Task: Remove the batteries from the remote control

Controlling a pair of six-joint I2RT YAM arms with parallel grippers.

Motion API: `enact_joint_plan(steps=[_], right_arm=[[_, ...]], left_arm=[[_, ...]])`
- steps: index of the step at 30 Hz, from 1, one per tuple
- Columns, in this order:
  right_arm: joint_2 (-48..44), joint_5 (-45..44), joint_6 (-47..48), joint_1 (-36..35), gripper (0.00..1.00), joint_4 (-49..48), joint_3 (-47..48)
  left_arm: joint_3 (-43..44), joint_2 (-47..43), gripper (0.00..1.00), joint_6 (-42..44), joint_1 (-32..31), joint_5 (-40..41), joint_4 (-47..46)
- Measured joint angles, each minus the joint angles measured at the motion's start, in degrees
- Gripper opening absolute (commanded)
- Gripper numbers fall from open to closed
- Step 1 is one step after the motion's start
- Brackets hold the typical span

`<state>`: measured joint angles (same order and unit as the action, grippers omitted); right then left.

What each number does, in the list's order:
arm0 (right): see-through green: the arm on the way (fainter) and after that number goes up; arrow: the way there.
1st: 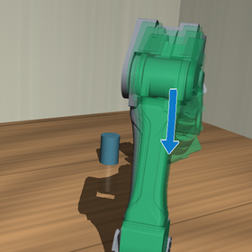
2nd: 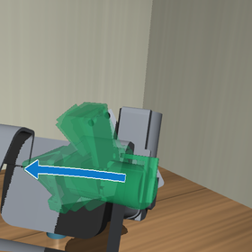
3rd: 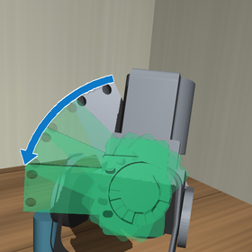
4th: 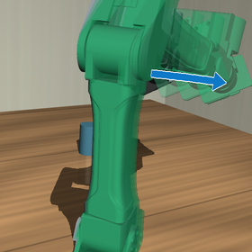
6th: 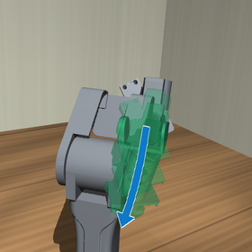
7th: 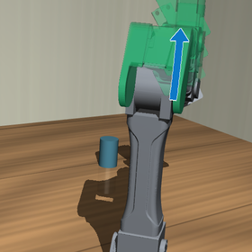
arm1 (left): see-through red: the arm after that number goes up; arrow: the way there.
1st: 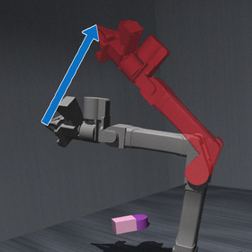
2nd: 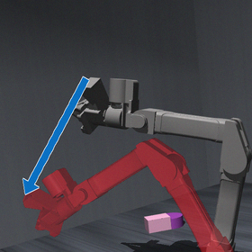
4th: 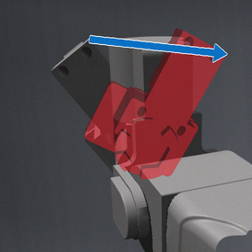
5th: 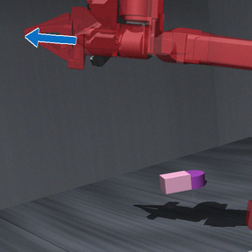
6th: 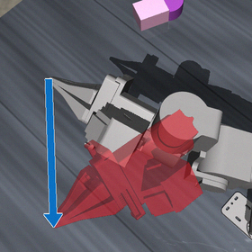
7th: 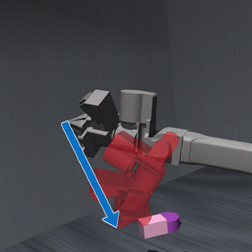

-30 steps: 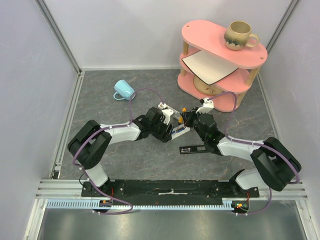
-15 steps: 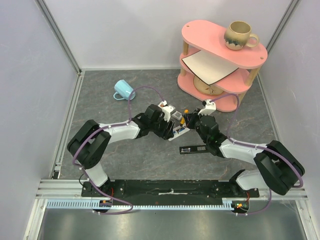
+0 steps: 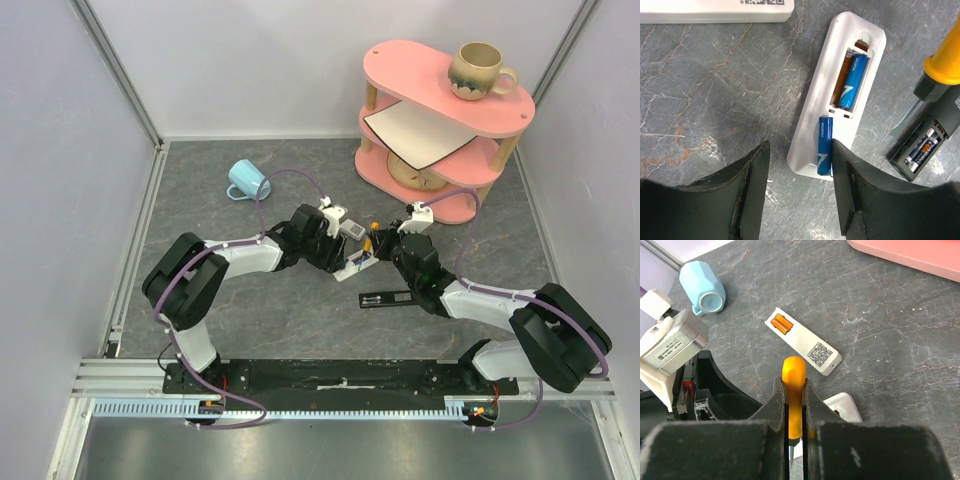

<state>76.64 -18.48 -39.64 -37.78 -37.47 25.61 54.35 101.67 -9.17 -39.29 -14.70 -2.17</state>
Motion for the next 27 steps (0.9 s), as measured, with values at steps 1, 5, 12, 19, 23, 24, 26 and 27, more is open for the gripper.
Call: enact_joint_plan(steps=[1, 5, 12, 19, 23, 24, 26, 27], right_arm=[[0.0, 0.0, 0.0, 0.0, 0.0, 0.02, 0.0], [-0.24, 0.0, 0.0, 0.0, 0.0, 0.02, -0.04], [-0.28, 0.02, 0.0, 0.0, 0.0, 0.07, -0.28], [-0.33, -0.26, 0.02, 0.0, 0.0, 0.22, -0.42], [-0.83, -0.9, 0.04, 0.0, 0.0, 0.85, -0.42], [-0.98, -1.01, 0.04, 0.0, 0.0, 1.01, -0.42], [-1.44, -1.2, 0.09, 0.0, 0.0, 1.25, -0.48], [-1.73, -1.36, 0.15, 0.0, 0.0, 1.4, -0.55]], left_arm=[[0.04, -0.02, 0.57, -0.02, 0.0, 0.35, 0.09], [0.04, -0.02, 0.56, -0.48, 0.28, 1.84, 0.09], [-0.04, -0.26, 0.56, -1.38, 1.44, 2.84, 0.02], [-1.95, -2.51, 0.58, -1.36, 1.66, 1.81, -0.9], [-2.01, -2.54, 0.59, -1.33, 1.6, -0.52, -1.46], [-2.01, -2.54, 0.59, -1.33, 1.55, -1.09, -1.53], [-2.01, -2.51, 0.6, -1.33, 1.42, -2.27, -1.66], [-1.99, -2.49, 0.6, -1.33, 1.33, -2.71, -1.73]])
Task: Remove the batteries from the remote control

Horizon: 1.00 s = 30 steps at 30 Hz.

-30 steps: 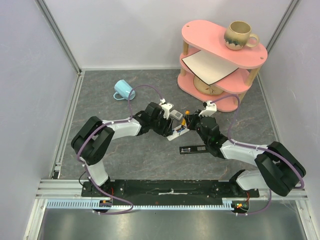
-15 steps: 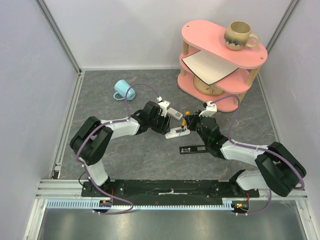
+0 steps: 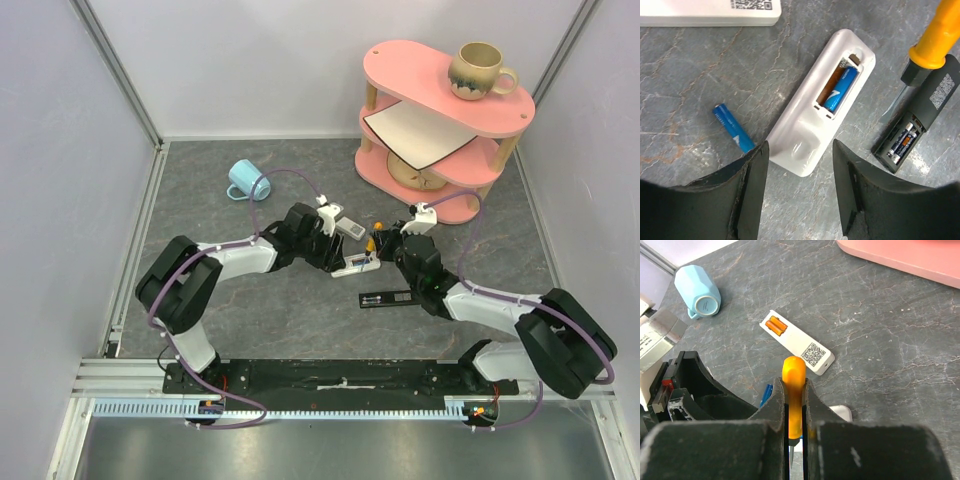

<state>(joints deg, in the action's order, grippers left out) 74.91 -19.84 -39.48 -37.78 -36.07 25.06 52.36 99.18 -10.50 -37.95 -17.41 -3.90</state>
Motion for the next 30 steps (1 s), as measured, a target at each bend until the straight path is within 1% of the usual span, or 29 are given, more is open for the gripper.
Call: enact_joint_plan(steps=[2, 5, 8, 9, 10, 11, 13, 15, 22, 26, 30], right_arm=[[-0.63, -0.44, 0.07, 0.0, 0.0, 0.31, -0.2], [-1.79, -1.31, 0.15, 0.0, 0.0, 1.33, -0.42], [-2.82, -2.27, 0.52, 0.02, 0.0, 1.97, -0.42], [-3.08, -2.62, 0.57, 0.02, 0.0, 2.27, -0.42], [-3.34, -3.02, 0.72, 0.02, 0.0, 2.71, -0.42], [-3.45, -3.19, 0.81, 0.04, 0.0, 2.93, -0.42], [-3.67, -3.67, 1.2, 0.15, 0.0, 3.78, -0.42], [-3.69, -4.04, 1.55, 0.28, 0.0, 4.42, -0.42], [-3.69, -4.35, 1.81, 0.83, 0.0, 5.4, -0.42], [-3.72, -4.48, 1.84, 0.96, 0.0, 5.86, -0.42], [-3.72, -4.46, 1.84, 1.42, 0.0, 6.25, -0.42]], left_arm=[[0.39, 0.35, 0.59, 0.0, -0.2, -1.07, 0.13], [0.94, 0.94, 0.52, 0.04, -0.85, -1.31, 0.39], [0.92, 0.83, 0.38, 0.35, -1.62, -1.31, 0.42], [0.83, 0.7, 0.28, 0.59, -1.9, -1.44, 0.33], [0.7, 0.44, 0.21, 0.83, -2.19, -1.86, 0.28], [0.68, 0.24, 0.1, 1.16, -2.47, -2.45, 0.33], [0.7, 0.17, 0.04, 2.1, -3.39, -3.52, 0.15], [0.83, 0.24, 0.02, 3.02, -4.59, -4.68, 0.74], [2.25, 0.96, 0.02, 5.84, -9.25, -6.14, 2.05], [2.49, 1.31, 0.02, 6.84, -9.88, -6.71, 2.56], [4.42, 3.93, 0.02, 7.26, -9.84, -4.02, 5.01]])
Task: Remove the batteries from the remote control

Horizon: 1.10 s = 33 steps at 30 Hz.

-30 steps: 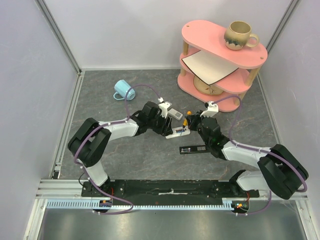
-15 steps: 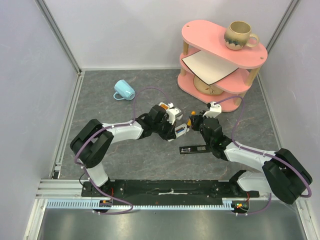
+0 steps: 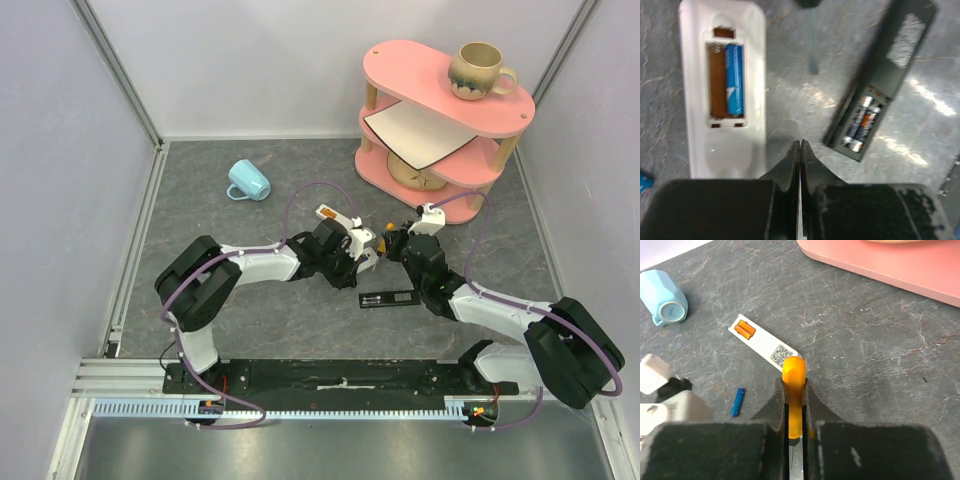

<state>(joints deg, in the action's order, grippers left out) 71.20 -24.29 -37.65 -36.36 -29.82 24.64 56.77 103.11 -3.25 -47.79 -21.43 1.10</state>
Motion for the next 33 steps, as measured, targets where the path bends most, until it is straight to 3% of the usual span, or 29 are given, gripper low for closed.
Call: enact_joint_plan(steps=[17, 29, 33], right_arm=[[-0.02, 0.92, 0.17, 0.26, 0.0, -0.11, 0.0], [6.14, 3.45, 0.0, 0.09, 0.0, -3.19, 1.9], [7.23, 3.48, 0.04, 0.09, 0.0, -3.82, 3.37]], left_arm=[[1.07, 1.07, 0.02, -1.49, 3.21, 19.47, 1.73], [4.66, 3.26, 0.02, -1.92, 3.69, 21.09, 3.8], [5.75, 4.04, 0.08, -1.92, 3.72, 19.98, 4.44]])
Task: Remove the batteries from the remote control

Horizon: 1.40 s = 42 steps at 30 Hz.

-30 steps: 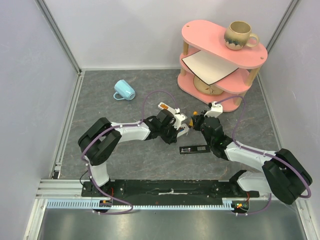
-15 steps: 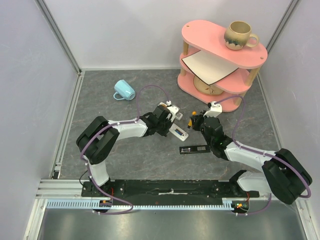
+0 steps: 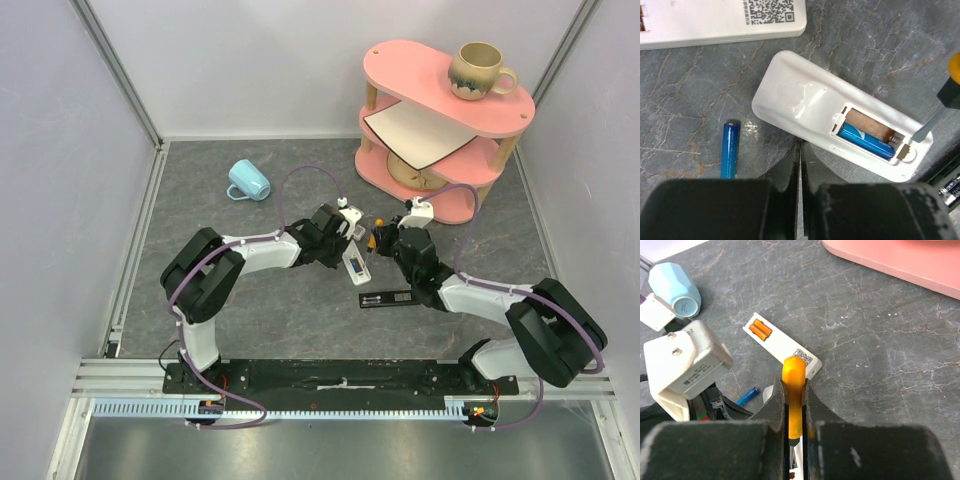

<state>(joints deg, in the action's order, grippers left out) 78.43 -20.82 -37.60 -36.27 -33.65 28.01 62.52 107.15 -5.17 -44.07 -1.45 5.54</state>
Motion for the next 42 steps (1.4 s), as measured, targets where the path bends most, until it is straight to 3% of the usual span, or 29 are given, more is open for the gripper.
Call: enact_joint_plan(steps=[4, 29, 42], right_arm=[[0.22, 0.0, 0.0, -0.02, 0.0, -0.63, 0.55], [10.27, -3.19, -1.25, -1.57, 0.0, -4.0, 3.74], [14.45, -1.46, -7.13, -0.83, 0.0, -10.75, 2.67]], left_arm=[[0.72, 0.48, 0.02, 0.02, 0.09, -2.43, 0.35], [-5.38, -2.69, 0.02, -1.66, 0.24, -13.66, -3.04], [-5.07, -2.54, 0.02, -1.66, 0.24, -14.25, -2.27]])
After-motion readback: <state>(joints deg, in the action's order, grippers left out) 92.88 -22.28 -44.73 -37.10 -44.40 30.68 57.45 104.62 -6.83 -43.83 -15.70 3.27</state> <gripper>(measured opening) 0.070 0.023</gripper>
